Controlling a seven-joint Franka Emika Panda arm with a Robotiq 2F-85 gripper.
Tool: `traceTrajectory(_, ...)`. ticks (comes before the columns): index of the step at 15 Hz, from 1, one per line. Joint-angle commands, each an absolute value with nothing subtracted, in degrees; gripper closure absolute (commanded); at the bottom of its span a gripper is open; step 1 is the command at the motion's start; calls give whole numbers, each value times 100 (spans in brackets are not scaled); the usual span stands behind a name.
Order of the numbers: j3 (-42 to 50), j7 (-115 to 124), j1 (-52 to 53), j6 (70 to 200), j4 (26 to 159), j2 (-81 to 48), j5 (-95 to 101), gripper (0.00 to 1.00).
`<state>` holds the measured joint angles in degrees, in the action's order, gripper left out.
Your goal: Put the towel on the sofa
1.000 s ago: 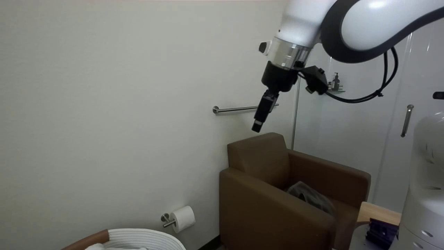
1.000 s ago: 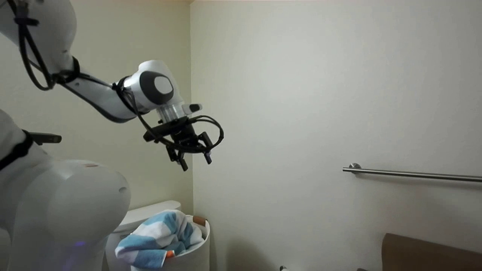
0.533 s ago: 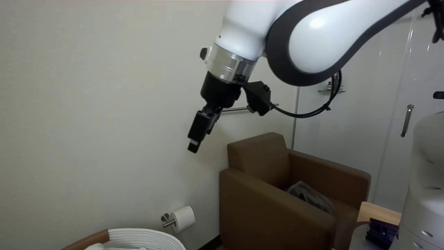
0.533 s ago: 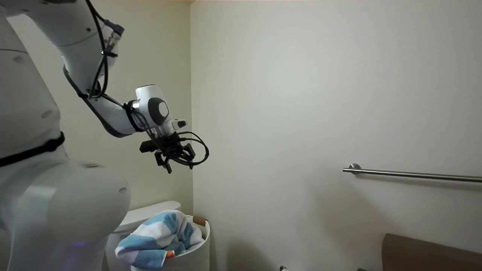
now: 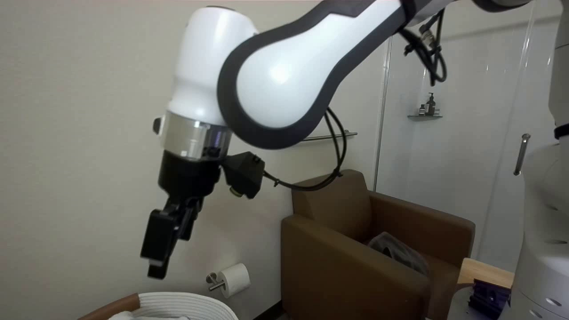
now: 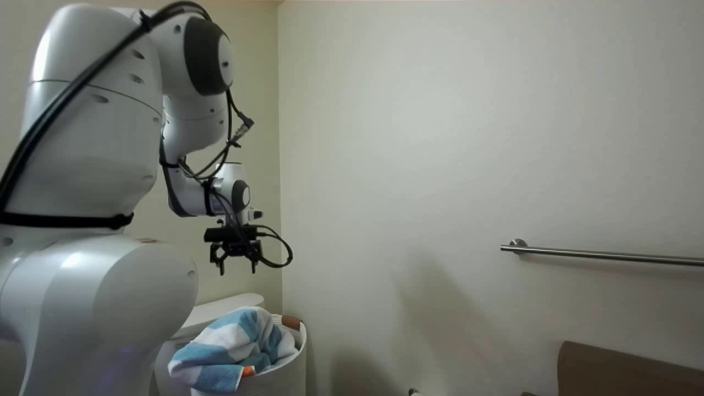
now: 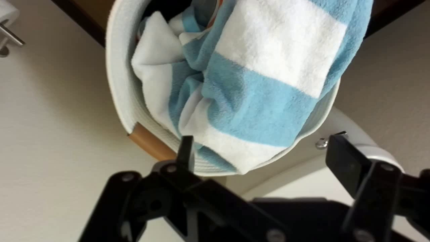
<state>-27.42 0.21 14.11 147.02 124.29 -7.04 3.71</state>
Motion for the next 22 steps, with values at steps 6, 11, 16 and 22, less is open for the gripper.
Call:
traceTrajectory(6, -2163, 171, 2470, 14043, 11141, -2050, 1130, 0)
traceTrajectory(11, -1594, 706, 3276, 13926, 10637, -2675, 2276, 0)
traceTrajectory(16, -755, 1580, 4090, 13913, 9960, -3616, 3172, 0)
traceTrajectory(22, -355, 1538, 4271, 14437, 9479, -4573, 2914, 0)
